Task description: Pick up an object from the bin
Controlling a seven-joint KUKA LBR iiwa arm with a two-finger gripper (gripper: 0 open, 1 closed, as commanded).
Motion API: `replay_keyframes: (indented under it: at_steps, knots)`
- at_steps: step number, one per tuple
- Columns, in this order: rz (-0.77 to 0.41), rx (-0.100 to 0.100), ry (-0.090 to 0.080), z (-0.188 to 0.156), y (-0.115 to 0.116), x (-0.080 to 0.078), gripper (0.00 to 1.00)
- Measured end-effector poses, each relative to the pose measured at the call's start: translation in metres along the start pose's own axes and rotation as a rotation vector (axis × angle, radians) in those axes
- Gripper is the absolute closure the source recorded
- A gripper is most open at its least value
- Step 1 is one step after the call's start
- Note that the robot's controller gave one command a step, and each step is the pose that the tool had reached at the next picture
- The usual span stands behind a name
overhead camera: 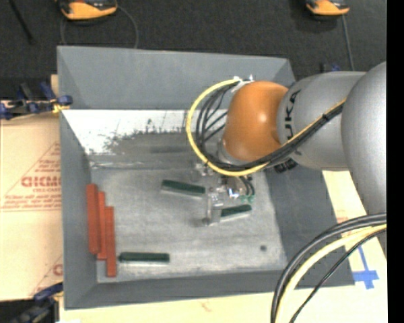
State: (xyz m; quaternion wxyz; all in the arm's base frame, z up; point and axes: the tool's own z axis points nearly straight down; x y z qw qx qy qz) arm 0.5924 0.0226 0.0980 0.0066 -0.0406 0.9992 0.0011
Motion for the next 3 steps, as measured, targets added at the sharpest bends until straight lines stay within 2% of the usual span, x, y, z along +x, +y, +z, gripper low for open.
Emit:
replay_keyframes:
  at_steps: [1, 2, 3]
  knots:
    - [0.075, 0.0, 0.006, 0.026, 0.004, -0.043, 0.0]
    - [0.075, 0.001, 0.007, 0.025, 0.004, -0.042, 1.0]
    - [0.109, 0.0, -0.001, -0.103, 0.006, -0.059, 1.0]
